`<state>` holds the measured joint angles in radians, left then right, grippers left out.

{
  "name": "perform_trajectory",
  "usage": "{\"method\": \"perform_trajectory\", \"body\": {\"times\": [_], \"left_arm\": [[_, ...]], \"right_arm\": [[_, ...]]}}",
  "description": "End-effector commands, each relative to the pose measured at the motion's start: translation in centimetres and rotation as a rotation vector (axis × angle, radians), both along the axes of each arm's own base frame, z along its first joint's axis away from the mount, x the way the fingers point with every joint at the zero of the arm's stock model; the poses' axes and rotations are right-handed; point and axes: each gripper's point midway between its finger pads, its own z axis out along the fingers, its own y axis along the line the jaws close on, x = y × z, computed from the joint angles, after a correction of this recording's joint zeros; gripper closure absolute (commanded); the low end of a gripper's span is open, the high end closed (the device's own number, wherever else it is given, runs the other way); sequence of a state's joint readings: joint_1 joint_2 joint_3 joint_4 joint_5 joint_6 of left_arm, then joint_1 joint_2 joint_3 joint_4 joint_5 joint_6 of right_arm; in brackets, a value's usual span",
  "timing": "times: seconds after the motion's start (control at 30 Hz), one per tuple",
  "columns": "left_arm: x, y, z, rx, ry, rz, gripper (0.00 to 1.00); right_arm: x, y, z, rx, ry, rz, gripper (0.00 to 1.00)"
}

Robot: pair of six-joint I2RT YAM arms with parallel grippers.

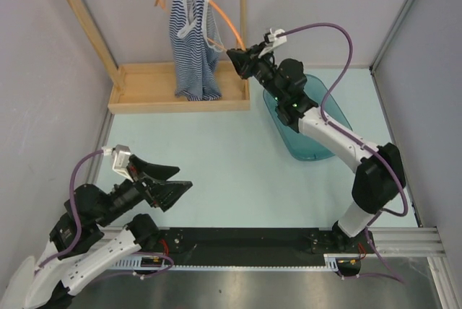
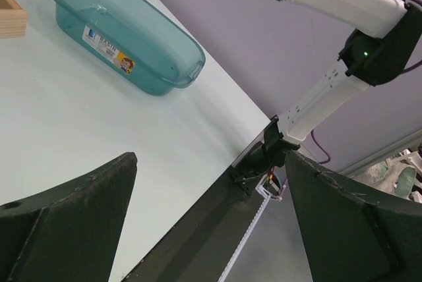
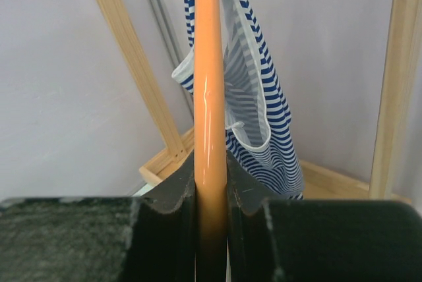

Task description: Remove the tank top from the hanger

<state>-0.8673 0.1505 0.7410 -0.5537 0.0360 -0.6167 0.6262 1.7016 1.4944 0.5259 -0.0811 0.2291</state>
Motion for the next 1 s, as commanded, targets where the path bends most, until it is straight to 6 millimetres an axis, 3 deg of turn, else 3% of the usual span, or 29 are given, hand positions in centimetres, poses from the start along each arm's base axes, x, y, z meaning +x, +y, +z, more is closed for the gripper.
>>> {"method": "perform_trajectory", "body": {"times": [0.0, 0.03, 0.07, 0.1, 0.17, 0.3, 0.37, 0.5, 0.73, 0.97], "left_arm": [[0.3, 0.4, 1.3, 0.026, -0.028, 0.020, 0.01], [0.3, 0.4, 1.6, 0.023, -0.032, 0.021, 0.01], [0.4, 0.4, 1.6, 0.031, -0.029, 0.026, 0.01], [0.4, 0.7, 2.0, 0.024, -0.034, 0.035, 0.01], [0.4, 0.8, 2.5, 0.025, -0.033, 0.041, 0.01], [0.5, 1.6, 6.0, -0.001, -0.077, 0.071, 0.01], [0.6, 1.6, 7.4, -0.005, -0.099, 0.074, 0.01], [1.2, 0.6, 10.1, -0.005, -0.128, 0.061, 0.00], [2.4, -2.2, 12.7, -0.054, -0.166, 0.016, 0.01], [4.6, -5.5, 14.6, -0.045, -0.163, -0.015, 0.01]], "right_arm": [[-6.7, -4.0, 9.9, 0.209, -0.238, 0.025, 1.00], [-7.2, -4.3, 9.8, 0.215, -0.232, 0.033, 1.00], [-7.5, -4.5, 8.3, 0.202, -0.209, 0.035, 1.00], [-9.0, -5.3, 9.2, 0.220, -0.224, 0.040, 1.00], [-10.4, -6.3, 8.4, 0.221, -0.210, 0.037, 1.00], [-15.3, -8.8, 7.1, 0.221, -0.176, 0.056, 1.00], [-16.9, -9.2, 5.8, 0.205, -0.125, 0.065, 1.00], [-21.2, -11.8, 3.6, 0.189, -0.040, 0.086, 1.00], [-25.2, -15.7, 0.4, 0.186, 0.067, 0.075, 1.00], [-27.4, -16.5, -1.7, 0.183, 0.116, 0.125, 1.00]]}}
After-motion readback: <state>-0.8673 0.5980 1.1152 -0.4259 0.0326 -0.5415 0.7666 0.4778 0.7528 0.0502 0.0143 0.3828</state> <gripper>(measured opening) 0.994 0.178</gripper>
